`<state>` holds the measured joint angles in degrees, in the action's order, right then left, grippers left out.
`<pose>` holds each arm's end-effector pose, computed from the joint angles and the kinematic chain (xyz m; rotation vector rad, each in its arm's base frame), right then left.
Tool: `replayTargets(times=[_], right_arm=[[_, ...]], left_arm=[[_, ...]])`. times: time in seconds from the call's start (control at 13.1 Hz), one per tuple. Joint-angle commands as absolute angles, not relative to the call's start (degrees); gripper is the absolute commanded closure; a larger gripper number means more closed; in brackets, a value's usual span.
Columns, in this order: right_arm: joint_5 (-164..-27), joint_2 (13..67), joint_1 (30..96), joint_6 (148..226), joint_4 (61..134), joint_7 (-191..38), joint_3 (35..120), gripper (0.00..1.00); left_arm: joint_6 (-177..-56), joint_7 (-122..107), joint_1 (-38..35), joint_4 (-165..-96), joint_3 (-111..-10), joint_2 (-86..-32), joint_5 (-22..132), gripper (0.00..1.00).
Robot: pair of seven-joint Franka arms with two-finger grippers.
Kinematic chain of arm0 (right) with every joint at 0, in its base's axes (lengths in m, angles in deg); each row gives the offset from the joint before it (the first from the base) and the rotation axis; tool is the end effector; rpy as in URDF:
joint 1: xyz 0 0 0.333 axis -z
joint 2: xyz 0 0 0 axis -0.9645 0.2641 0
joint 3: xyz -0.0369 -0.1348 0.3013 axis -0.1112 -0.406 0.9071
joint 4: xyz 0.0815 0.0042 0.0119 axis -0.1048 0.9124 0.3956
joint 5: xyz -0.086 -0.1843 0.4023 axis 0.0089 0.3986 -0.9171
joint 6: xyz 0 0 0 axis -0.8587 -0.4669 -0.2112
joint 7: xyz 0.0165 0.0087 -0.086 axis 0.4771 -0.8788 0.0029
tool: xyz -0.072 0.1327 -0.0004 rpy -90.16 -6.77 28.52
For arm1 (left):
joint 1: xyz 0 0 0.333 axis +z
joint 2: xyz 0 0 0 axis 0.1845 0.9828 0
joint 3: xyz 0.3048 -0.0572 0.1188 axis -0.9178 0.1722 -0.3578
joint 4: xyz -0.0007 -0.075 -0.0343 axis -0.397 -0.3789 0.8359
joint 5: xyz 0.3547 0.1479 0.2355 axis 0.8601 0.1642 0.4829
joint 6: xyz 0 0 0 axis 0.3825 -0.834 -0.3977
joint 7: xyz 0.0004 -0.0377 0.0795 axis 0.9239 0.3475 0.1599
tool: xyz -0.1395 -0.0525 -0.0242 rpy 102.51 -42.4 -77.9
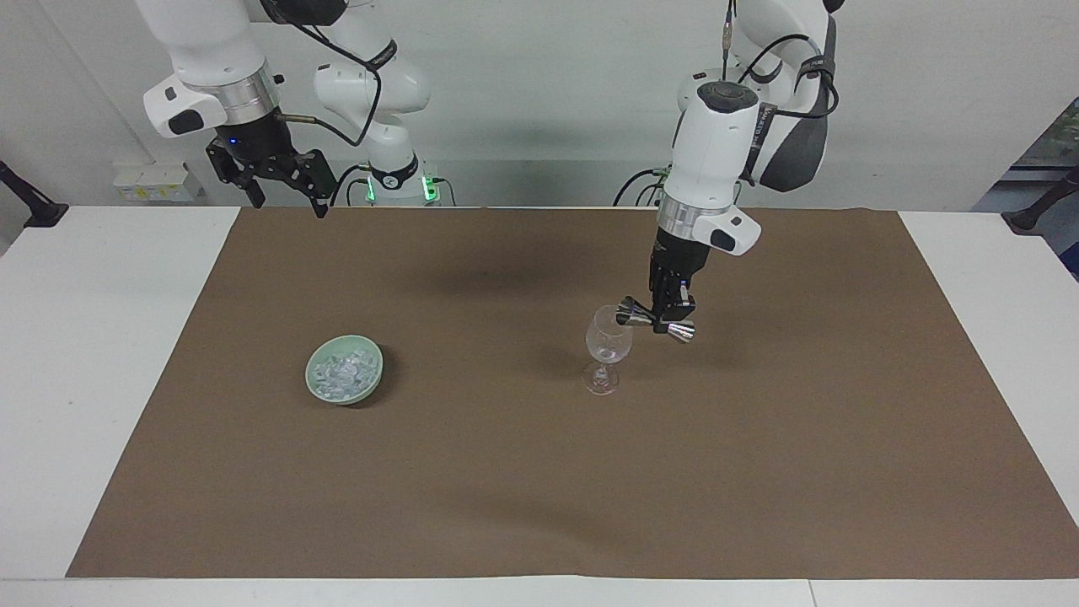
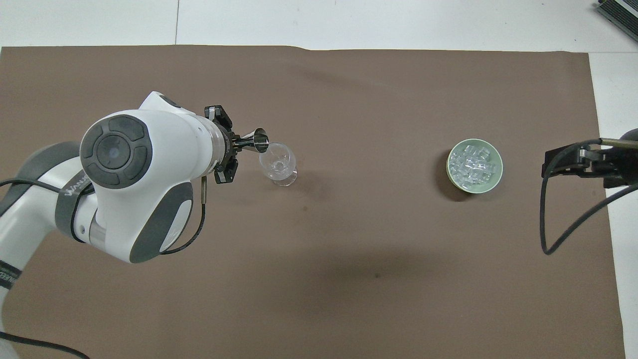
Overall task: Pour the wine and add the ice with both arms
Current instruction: 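Tilt the cup with the left gripper to pour into the glass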
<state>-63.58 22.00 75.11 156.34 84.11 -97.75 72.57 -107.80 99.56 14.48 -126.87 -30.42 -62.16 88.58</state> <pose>0.5909 0.0185 0.6220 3.0962 -0.3011 -0.0039 0.6091 -0.3200 0.4510 2.0134 2.0122 0.1926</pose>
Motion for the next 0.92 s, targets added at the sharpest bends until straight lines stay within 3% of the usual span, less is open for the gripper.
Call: replayTargets(times=[0.0,0.84], right_arm=[[-64.5,21.6,75.7,156.3,84.1,-96.2,72.7,0.0],[-64.5,21.6,75.7,156.5,84.1,-96.3,72.8,0.0]], left_arm=[[-107.4,100.6,13.9,-126.2,-30.5,-61.7,91.1,1.0],[-104.4,98.9,13.9,-126.2,-29.7,-61.7,93.6,1.0]])
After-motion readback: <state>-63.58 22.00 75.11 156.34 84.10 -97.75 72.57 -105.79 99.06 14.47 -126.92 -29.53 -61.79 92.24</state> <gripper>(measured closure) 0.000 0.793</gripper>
